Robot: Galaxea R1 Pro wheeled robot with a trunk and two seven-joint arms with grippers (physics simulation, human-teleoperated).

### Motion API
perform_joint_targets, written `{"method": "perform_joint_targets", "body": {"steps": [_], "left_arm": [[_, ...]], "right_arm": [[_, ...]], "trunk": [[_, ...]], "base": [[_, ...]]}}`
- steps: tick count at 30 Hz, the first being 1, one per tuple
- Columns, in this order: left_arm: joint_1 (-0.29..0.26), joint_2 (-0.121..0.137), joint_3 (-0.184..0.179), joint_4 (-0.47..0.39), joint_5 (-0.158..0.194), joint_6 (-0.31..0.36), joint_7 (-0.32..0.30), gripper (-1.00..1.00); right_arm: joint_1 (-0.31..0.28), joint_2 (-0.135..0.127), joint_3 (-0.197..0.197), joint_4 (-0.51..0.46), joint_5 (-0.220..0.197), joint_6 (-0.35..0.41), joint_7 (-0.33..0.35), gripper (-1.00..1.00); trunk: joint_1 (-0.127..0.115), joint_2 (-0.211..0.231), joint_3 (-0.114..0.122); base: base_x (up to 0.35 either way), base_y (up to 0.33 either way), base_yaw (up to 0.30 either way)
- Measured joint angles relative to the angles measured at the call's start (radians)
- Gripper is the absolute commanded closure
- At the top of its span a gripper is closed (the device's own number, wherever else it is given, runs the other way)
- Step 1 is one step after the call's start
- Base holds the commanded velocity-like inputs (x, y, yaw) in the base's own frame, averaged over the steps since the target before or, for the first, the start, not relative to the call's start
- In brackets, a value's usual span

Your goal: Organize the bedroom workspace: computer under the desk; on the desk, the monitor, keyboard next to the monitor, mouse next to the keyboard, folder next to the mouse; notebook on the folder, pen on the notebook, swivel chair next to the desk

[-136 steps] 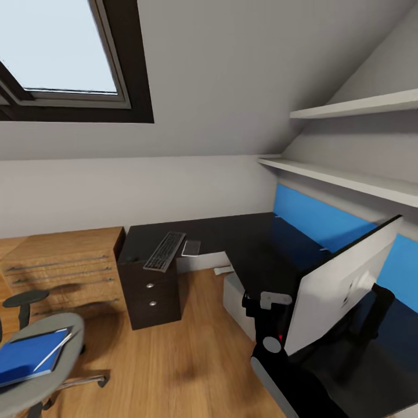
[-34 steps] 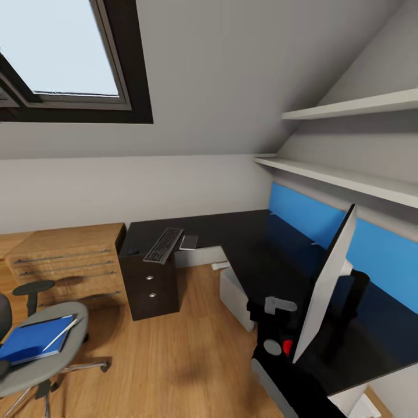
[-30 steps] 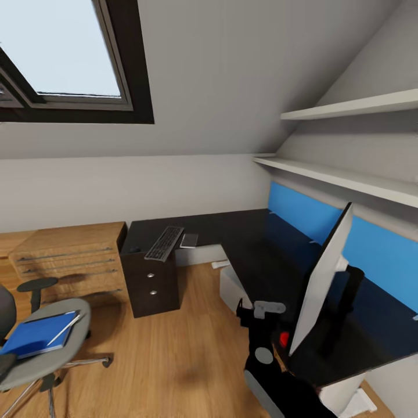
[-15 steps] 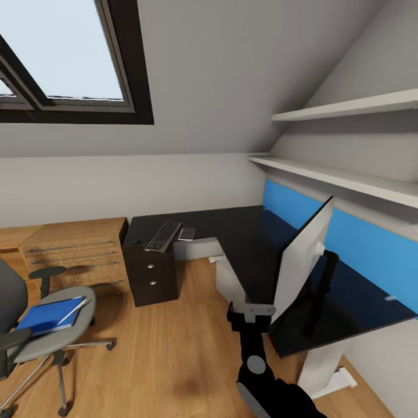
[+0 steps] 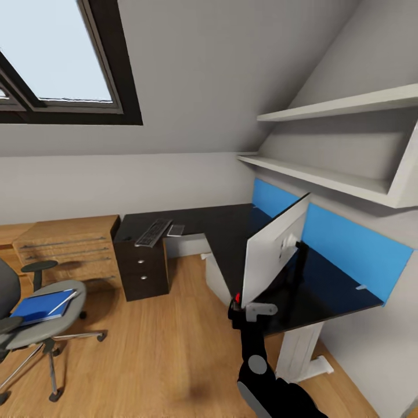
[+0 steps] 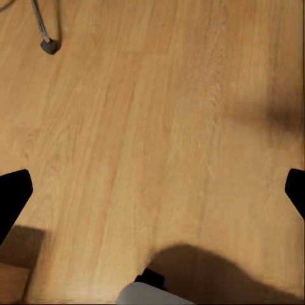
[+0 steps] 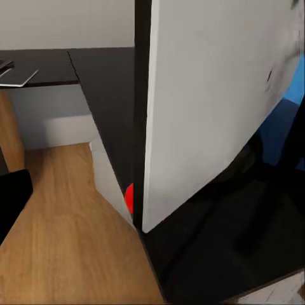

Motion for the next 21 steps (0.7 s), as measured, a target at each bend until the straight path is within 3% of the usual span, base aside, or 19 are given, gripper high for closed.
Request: {"method": "perform_joint_targets", "body": {"steps": [21], "left_arm": [[0.000, 0.003, 0.002, 0.000, 0.003, 0.003, 0.004, -1.00]], "right_arm": [[0.000, -0.009, -0.002, 0.029, 0.011, -0.062, 0.002, -1.00]], "trunk": [[0.000, 0.000, 0.000]], "base": [[-0.143, -0.316, 0.000]]}}
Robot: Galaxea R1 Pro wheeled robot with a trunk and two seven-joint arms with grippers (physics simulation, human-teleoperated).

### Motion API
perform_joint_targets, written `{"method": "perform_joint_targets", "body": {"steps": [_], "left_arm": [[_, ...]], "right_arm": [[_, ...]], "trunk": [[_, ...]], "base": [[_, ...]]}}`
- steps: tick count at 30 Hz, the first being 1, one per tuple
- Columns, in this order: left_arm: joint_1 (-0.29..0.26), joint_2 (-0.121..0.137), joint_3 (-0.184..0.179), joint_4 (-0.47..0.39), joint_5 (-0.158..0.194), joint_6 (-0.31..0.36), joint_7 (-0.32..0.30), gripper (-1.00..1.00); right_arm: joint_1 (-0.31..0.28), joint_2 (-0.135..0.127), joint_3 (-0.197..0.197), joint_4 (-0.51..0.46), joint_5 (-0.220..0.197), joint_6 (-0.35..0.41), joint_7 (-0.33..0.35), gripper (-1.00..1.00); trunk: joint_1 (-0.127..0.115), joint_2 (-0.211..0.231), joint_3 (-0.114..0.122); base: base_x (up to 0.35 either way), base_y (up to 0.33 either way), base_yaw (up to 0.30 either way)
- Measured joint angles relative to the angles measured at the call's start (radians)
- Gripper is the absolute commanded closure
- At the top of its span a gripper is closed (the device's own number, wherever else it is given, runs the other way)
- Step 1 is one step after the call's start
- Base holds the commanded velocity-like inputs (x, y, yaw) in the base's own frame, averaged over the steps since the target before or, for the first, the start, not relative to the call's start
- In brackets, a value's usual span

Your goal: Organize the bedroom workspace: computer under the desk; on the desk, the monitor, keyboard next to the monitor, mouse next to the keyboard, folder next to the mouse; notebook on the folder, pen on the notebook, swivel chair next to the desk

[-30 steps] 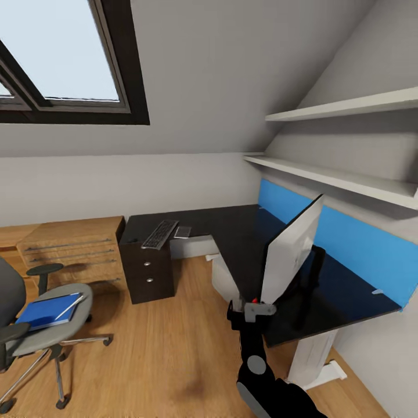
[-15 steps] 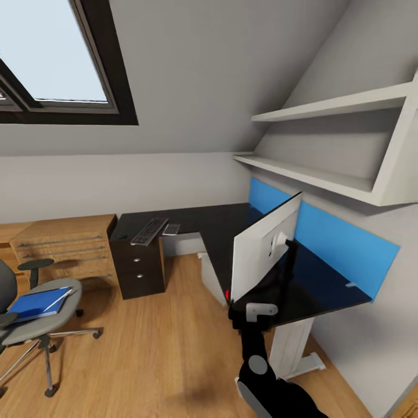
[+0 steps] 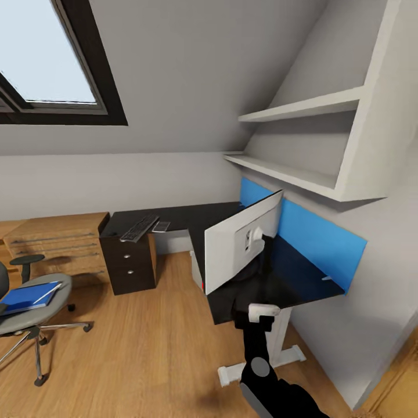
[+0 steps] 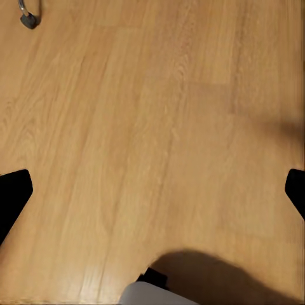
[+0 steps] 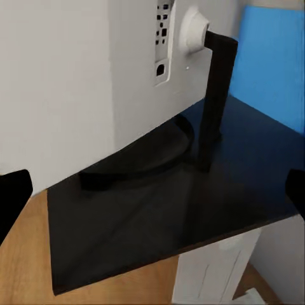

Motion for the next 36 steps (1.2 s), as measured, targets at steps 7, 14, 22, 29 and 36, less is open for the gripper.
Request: {"method": "perform_joint_targets", "body": {"steps": [7, 14, 22, 29, 36], "left_arm": [[0.000, 0.003, 0.002, 0.000, 0.002, -0.001, 0.000, -1.00], [0.000, 0.004, 0.004, 0.000, 0.003, -0.003, 0.000, -1.00], [0.000, 0.004, 0.005, -0.005, 0.003, -0.004, 0.000, -1.00], [0.000, 0.004, 0.005, -0.006, 0.003, -0.005, -0.001, -1.00], [0.000, 0.004, 0.005, -0.008, 0.002, -0.005, -0.004, -1.00]], "right_arm": [[-0.003, -0.004, -0.012, 0.067, 0.013, -0.008, 0.021, -1.00], [-0.040, -0.007, -0.114, 0.217, 0.014, -0.008, 0.179, -1.00], [-0.217, -0.007, -0.290, 0.506, 0.011, -0.013, 0.491, -1.00], [-0.395, -0.002, -0.381, 0.841, 0.007, -0.149, 0.674, -1.00], [-0.424, -0.001, -0.387, 0.909, 0.008, -0.253, 0.701, -1.00]], "trunk": [[0.000, 0.000, 0.000], [0.000, 0.000, 0.000], [0.000, 0.000, 0.000], [0.000, 0.000, 0.000], [0.000, 0.000, 0.000]], "base": [[-0.103, -0.268, 0.000], [-0.023, -0.078, 0.000], [-0.003, -0.011, 0.000], [0.000, -0.001, 0.000], [0.057, 0.000, 0.000]]}}
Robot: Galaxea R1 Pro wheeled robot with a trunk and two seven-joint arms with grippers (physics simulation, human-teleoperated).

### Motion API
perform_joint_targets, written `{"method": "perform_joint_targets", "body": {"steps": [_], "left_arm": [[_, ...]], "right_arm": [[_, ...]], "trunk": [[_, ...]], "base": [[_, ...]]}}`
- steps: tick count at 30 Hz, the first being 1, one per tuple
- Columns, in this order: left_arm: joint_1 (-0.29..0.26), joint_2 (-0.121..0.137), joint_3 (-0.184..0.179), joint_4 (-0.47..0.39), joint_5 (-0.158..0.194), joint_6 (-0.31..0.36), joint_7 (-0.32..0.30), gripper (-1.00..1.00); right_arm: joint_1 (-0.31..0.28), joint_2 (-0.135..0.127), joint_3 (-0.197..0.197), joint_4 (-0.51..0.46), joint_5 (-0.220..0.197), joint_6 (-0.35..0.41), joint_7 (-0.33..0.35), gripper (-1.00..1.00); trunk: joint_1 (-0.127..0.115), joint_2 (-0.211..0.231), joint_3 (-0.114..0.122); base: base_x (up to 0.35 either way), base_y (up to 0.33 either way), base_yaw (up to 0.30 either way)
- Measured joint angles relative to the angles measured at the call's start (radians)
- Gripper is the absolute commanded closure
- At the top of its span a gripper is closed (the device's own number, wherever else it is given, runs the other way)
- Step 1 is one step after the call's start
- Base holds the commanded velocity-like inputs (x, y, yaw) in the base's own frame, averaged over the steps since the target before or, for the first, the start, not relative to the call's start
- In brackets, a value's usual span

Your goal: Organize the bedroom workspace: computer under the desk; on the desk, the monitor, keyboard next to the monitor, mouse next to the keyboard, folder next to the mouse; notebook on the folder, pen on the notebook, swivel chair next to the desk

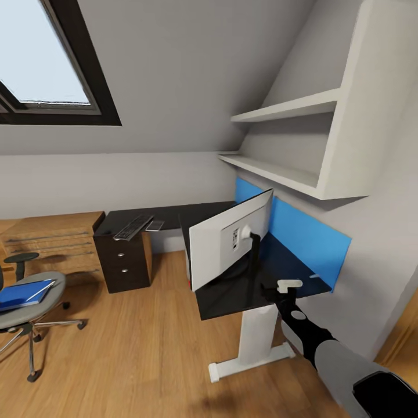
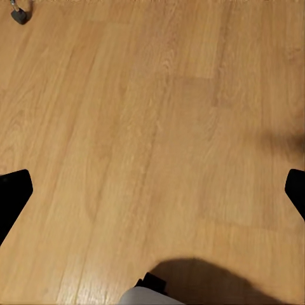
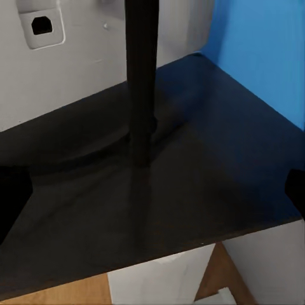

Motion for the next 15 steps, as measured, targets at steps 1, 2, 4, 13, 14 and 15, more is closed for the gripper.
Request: {"method": "perform_joint_targets", "body": {"steps": [1, 2, 4, 13, 14, 15], "left_arm": [[0.000, -0.001, 0.000, -0.001, 0.000, 0.000, -0.001, -1.00], [0.000, -0.001, 0.000, -0.001, -0.001, 0.000, -0.001, -1.00], [0.000, -0.001, -0.001, -0.002, -0.002, 0.000, -0.001, -1.00], [0.000, -0.003, -0.002, -0.002, -0.004, 0.000, 0.000, -1.00], [0.000, -0.003, -0.002, -0.002, -0.004, 0.000, 0.000, -1.00], [0.000, -0.003, -0.002, -0.003, -0.004, 0.000, 0.000, -1.00]], "right_arm": [[-0.002, 0.002, 0.000, 0.005, 0.001, -0.015, 0.002, -1.00], [-0.002, 0.004, 0.000, 0.006, 0.001, -0.018, 0.003, -1.00], [-0.003, 0.015, -0.001, 0.009, 0.001, -0.028, 0.004, -1.00], [-0.003, 0.028, -0.003, 0.016, 0.006, -0.047, 0.006, -1.00], [-0.003, 0.027, -0.003, 0.017, 0.006, -0.047, 0.006, -1.00], [-0.003, 0.027, -0.003, 0.017, 0.006, -0.048, 0.006, -1.00]], "trunk": [[0.000, 0.000, 0.000], [0.000, 0.000, 0.000], [0.000, 0.000, 0.000], [0.000, 0.000, 0.000], [0.000, 0.000, 0.000], [0.000, 0.000, 0.000]], "base": [[0.232, 0.000, 0.000], [0.264, 0.000, 0.000], [0.292, 0.000, 0.000], [0.172, 0.000, 0.000], [0.048, 0.000, 0.000], [0.038, 0.000, 0.000]]}}
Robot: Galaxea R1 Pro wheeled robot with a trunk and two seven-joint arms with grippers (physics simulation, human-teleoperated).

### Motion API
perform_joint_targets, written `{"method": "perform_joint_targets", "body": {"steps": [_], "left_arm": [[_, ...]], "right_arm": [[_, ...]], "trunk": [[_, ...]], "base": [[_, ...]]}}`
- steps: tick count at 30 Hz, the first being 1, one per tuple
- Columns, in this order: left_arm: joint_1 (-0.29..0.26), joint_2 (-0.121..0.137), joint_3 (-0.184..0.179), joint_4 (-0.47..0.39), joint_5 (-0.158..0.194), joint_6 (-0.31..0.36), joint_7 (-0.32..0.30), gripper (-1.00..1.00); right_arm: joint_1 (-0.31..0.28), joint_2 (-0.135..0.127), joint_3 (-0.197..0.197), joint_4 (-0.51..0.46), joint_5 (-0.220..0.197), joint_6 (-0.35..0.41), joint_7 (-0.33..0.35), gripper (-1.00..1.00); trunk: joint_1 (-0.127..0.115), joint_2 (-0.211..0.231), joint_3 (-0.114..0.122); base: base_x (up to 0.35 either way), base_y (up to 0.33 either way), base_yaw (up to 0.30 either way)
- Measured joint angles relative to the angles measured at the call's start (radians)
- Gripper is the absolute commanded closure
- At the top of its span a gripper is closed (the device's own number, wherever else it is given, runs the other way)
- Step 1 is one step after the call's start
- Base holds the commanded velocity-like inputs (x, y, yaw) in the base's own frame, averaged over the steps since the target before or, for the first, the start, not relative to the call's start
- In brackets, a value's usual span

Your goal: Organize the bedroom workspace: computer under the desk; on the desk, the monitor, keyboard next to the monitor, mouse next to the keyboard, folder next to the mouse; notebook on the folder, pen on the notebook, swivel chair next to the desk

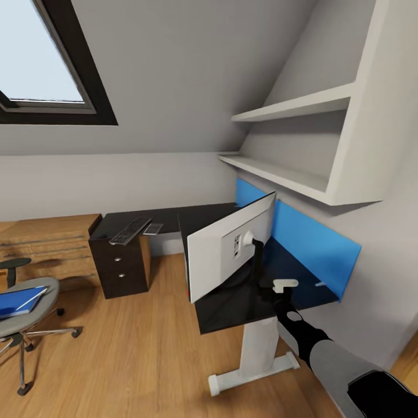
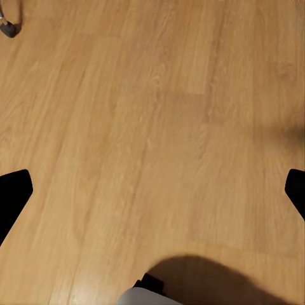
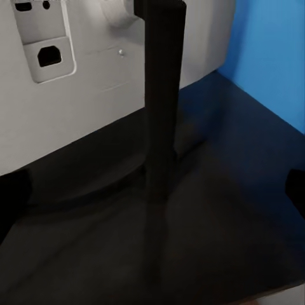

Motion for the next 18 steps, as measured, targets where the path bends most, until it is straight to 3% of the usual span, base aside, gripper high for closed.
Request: {"method": "perform_joint_targets", "body": {"steps": [18], "left_arm": [[0.000, 0.001, 0.000, 0.000, 0.000, 0.000, 0.002, -1.00]], "right_arm": [[0.000, -0.001, -0.002, 0.002, -0.002, -0.031, -0.001, -1.00]], "trunk": [[0.000, 0.000, 0.000]], "base": [[0.129, -0.067, 0.000]]}}
